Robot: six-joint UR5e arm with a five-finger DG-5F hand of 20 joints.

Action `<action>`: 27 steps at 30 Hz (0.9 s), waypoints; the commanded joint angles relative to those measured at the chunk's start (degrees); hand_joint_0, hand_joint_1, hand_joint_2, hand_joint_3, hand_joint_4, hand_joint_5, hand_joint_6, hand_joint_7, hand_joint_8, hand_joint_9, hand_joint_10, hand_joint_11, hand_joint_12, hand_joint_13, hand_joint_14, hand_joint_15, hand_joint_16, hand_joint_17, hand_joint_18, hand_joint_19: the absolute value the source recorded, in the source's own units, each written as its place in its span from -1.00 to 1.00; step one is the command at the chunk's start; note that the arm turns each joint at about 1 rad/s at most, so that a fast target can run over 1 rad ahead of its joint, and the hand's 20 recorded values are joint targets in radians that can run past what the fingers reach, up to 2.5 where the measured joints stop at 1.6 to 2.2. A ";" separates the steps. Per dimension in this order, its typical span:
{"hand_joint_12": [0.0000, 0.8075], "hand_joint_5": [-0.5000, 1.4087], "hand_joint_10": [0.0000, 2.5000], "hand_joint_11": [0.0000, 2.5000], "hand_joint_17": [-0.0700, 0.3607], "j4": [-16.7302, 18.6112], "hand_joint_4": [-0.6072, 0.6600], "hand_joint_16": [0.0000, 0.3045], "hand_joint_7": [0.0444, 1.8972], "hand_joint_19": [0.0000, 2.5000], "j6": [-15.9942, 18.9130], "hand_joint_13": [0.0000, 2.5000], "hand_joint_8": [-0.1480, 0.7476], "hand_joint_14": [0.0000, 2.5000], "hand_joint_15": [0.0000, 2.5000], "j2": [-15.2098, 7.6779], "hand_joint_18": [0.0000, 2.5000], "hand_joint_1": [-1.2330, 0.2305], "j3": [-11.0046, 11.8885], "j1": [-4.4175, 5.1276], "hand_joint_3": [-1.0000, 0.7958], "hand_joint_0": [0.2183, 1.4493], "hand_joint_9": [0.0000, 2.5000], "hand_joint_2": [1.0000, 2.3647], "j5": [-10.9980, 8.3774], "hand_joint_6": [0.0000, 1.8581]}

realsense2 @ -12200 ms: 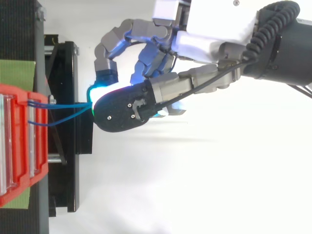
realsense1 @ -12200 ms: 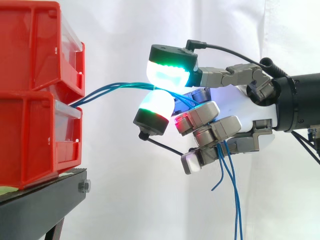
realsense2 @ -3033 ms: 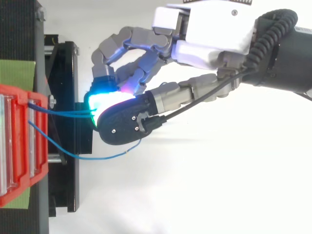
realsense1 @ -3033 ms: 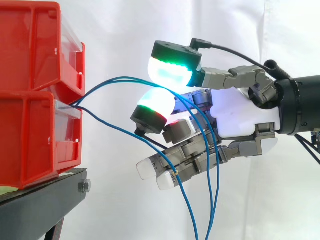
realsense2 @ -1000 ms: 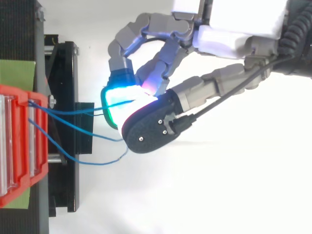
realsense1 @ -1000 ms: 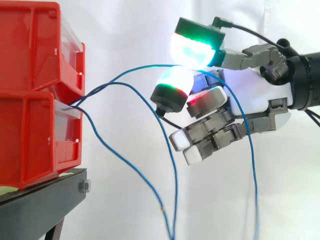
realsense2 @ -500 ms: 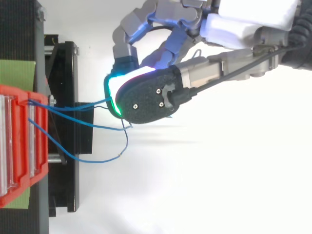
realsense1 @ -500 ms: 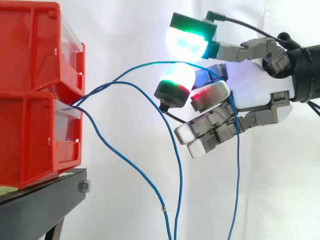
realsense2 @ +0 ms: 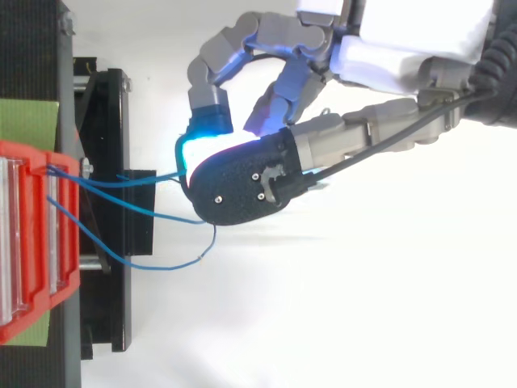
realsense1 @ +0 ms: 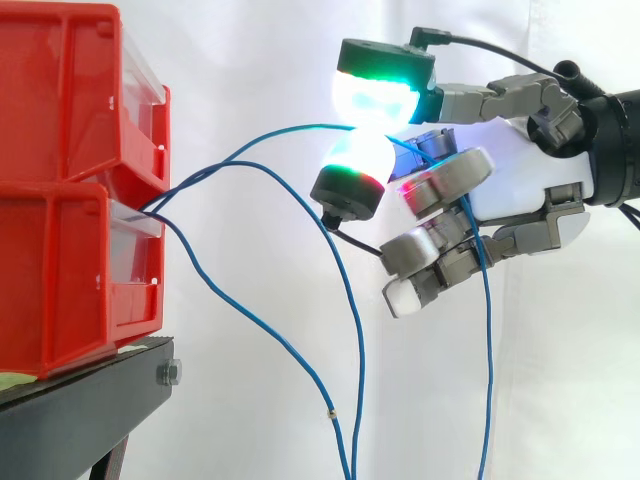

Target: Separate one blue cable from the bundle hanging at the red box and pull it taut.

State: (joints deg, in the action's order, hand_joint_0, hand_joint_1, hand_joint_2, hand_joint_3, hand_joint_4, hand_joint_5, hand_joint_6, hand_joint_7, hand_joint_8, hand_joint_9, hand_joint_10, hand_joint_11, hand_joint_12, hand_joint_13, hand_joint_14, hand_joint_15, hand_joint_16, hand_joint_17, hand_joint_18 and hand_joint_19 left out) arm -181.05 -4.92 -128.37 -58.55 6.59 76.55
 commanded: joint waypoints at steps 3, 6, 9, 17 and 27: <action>-0.14 -0.64 -0.27 0.22 -0.24 -0.01 0.02 -0.73 0.11 -0.49 0.96 -0.04 -0.04 -0.99 0.18 -0.04 -0.39 -0.33 -0.25 0.18 -0.07 -0.29 -0.12 -0.97 0.17 0.04; -0.16 -0.64 0.01 0.15 -0.22 0.25 0.02 -0.71 0.09 -0.32 1.23 -0.05 -0.01 -0.77 0.32 -0.04 -0.31 -0.33 -0.78 0.18 -0.08 -0.28 -0.20 -0.97 0.97 0.04; -0.17 -0.64 0.53 0.03 -0.23 1.13 0.02 -0.72 0.07 -0.14 1.49 -0.19 0.01 -0.01 0.15 -0.04 -0.24 -0.33 -1.92 0.18 -0.08 -0.27 -0.30 -0.97 1.32 0.04; -0.12 -0.65 1.00 -0.05 -0.32 4.47 0.04 -0.78 0.04 0.52 1.76 -0.41 0.04 1.00 0.04 0.05 0.00 -0.33 -4.03 0.18 -0.12 -0.25 -0.41 -0.97 1.49 0.03; -0.09 -0.65 1.00 -0.04 -0.31 4.47 0.05 -0.77 0.05 0.77 1.67 -0.41 0.07 1.00 0.10 0.05 0.11 -0.32 -4.12 0.18 -0.11 -0.23 -0.44 -0.97 2.28 0.03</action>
State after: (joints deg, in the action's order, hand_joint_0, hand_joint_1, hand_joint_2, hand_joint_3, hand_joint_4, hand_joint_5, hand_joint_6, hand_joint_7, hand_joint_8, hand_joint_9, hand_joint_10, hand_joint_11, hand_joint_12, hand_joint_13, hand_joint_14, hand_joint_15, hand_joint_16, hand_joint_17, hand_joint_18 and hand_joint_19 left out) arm -176.59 -3.21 -128.39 -62.57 6.80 78.72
